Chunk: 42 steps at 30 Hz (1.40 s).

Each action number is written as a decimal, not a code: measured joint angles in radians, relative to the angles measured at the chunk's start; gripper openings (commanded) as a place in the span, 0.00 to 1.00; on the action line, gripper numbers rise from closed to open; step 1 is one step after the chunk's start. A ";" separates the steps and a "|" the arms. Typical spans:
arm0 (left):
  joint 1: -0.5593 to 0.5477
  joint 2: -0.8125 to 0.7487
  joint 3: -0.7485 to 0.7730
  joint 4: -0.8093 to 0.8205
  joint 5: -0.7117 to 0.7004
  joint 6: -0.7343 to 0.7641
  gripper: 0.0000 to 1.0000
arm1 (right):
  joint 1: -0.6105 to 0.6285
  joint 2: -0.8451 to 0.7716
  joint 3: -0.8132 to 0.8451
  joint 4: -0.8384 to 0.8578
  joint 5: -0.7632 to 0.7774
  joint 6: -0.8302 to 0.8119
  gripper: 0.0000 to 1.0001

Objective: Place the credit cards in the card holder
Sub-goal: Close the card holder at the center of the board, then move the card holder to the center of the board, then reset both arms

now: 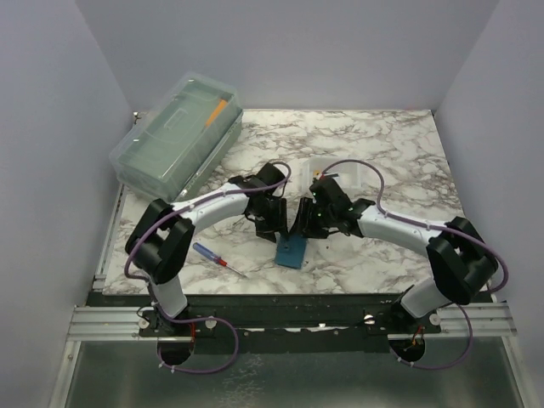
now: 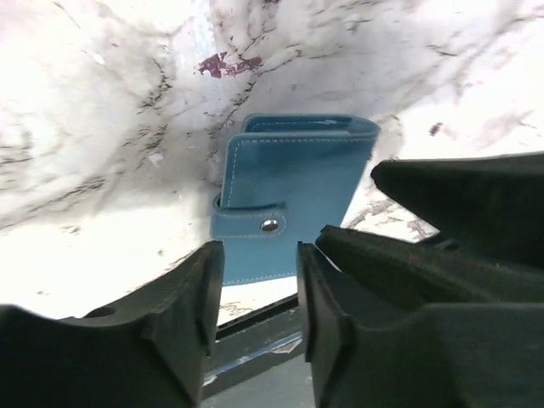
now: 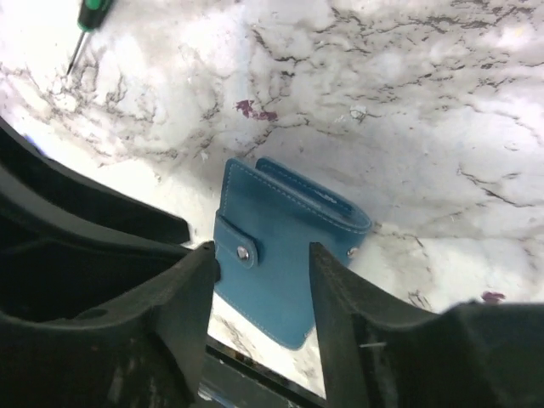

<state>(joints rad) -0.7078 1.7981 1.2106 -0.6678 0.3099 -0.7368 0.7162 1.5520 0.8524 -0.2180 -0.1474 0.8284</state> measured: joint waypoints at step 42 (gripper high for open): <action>0.107 -0.793 0.310 0.102 -0.140 0.328 0.99 | 0.030 -0.382 0.627 -0.380 0.328 -0.315 1.00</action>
<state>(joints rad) -0.6006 1.0046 1.5204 -0.5659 0.1703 -0.4091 0.7460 1.1698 1.4792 -0.5976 0.1802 0.5129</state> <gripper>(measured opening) 0.916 0.991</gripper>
